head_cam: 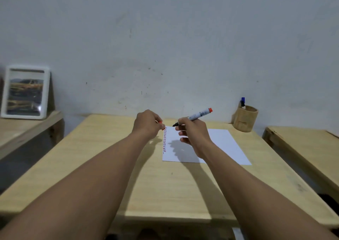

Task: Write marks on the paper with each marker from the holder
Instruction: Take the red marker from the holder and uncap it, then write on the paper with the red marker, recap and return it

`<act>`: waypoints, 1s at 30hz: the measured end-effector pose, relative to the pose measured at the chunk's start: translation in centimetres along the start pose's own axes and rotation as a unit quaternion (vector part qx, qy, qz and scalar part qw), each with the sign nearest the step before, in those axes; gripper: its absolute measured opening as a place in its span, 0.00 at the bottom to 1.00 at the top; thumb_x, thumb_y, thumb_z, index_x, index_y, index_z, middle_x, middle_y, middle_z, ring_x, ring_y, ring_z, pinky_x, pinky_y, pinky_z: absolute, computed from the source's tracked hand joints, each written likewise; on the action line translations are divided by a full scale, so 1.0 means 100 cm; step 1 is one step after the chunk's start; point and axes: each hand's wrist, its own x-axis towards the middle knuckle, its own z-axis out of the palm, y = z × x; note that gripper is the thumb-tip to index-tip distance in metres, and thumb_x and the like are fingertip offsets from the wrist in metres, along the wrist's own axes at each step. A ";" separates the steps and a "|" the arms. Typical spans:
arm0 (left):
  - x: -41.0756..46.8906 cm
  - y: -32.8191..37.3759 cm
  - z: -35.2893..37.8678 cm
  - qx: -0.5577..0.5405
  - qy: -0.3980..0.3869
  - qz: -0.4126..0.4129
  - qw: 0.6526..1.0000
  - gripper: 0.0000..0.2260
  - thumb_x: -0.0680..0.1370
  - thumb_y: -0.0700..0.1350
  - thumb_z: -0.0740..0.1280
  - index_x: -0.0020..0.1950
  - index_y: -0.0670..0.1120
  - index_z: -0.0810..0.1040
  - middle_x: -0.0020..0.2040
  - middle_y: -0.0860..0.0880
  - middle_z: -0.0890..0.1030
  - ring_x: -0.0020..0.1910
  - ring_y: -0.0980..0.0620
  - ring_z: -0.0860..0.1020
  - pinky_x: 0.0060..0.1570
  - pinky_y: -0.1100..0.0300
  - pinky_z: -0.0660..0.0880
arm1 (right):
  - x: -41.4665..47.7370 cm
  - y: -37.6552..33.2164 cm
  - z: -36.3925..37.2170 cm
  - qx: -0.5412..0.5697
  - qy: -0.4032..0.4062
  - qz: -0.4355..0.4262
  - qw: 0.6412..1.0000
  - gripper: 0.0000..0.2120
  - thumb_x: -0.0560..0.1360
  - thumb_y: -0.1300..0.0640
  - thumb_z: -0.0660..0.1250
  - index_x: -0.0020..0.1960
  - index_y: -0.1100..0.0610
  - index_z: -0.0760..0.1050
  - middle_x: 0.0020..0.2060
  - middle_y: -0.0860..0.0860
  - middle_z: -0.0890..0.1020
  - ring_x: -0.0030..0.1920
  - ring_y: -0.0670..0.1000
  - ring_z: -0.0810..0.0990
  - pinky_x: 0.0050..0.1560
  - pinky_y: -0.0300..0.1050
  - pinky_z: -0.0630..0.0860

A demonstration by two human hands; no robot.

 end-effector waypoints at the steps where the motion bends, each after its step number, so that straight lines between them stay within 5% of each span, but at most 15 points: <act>1: 0.001 -0.006 0.003 0.018 -0.004 0.000 1.000 0.08 0.73 0.44 0.76 0.51 0.44 0.87 0.48 0.46 0.86 0.43 0.48 0.82 0.43 0.61 0.75 | 0.000 0.006 0.002 -0.010 -0.005 0.000 1.000 0.06 0.77 0.58 0.66 0.47 0.59 0.80 0.38 0.53 0.83 0.33 0.49 0.77 0.33 0.42 0.76; 6: -0.001 -0.035 0.023 0.074 -0.032 -0.009 0.997 0.11 0.76 0.38 0.68 0.56 0.44 0.85 0.48 0.48 0.86 0.42 0.51 0.84 0.46 0.59 0.79 | 0.003 0.032 0.009 -0.066 -0.007 -0.009 0.998 0.08 0.77 0.57 0.68 0.50 0.62 0.80 0.38 0.54 0.84 0.33 0.49 0.78 0.33 0.43 0.77; 13: -0.010 -0.045 0.029 0.155 -0.015 0.032 0.987 0.19 0.78 0.47 0.68 0.69 0.50 0.78 0.61 0.46 0.83 0.61 0.42 0.79 0.55 0.54 0.75 | 0.003 0.058 0.023 -0.191 0.011 -0.042 0.981 0.07 0.73 0.53 0.69 0.42 0.56 0.75 0.33 0.50 0.82 0.31 0.49 0.78 0.35 0.45 0.75; 16: -0.021 -0.049 0.028 0.194 0.002 0.045 0.980 0.17 0.80 0.50 0.66 0.68 0.46 0.76 0.60 0.45 0.82 0.62 0.41 0.78 0.57 0.50 0.74 | -0.002 0.065 0.025 -0.232 0.040 -0.063 0.970 0.13 0.75 0.53 0.69 0.35 0.54 0.69 0.27 0.45 0.75 0.27 0.44 0.73 0.29 0.38 0.66; 20: -0.038 -0.058 0.027 0.235 -0.004 0.041 0.971 0.14 0.82 0.49 0.58 0.64 0.45 0.75 0.60 0.43 0.80 0.62 0.40 0.76 0.56 0.47 0.71 | -0.007 0.068 0.027 -0.261 0.044 -0.078 0.961 0.12 0.74 0.54 0.69 0.35 0.55 0.70 0.28 0.47 0.76 0.29 0.47 0.74 0.30 0.41 0.66; 22: -0.045 -0.063 0.028 0.261 -0.051 0.029 0.964 0.18 0.83 0.50 0.54 0.72 0.46 0.69 0.68 0.43 0.75 0.70 0.41 0.70 0.66 0.42 0.66 | -0.009 0.069 0.027 -0.271 0.045 -0.079 0.958 0.13 0.75 0.54 0.69 0.34 0.55 0.70 0.28 0.47 0.76 0.29 0.46 0.73 0.29 0.41 0.66; 25: -0.052 -0.070 0.032 0.314 -0.129 0.020 0.940 0.25 0.84 0.52 0.48 0.82 0.49 0.54 0.82 0.41 0.55 0.81 0.40 0.50 0.76 0.35 0.47 | -0.010 0.068 0.027 -0.285 0.044 -0.085 0.954 0.14 0.75 0.54 0.70 0.34 0.55 0.70 0.28 0.49 0.78 0.30 0.48 0.75 0.29 0.42 0.68; 30: -0.055 -0.074 0.033 0.314 -0.155 0.023 0.936 0.26 0.84 0.55 0.42 0.83 0.53 0.45 0.83 0.42 0.43 0.82 0.41 0.40 0.77 0.36 0.39 | -0.008 0.070 0.028 -0.288 0.035 -0.086 0.953 0.11 0.75 0.54 0.69 0.36 0.55 0.73 0.30 0.48 0.80 0.31 0.48 0.78 0.30 0.41 0.69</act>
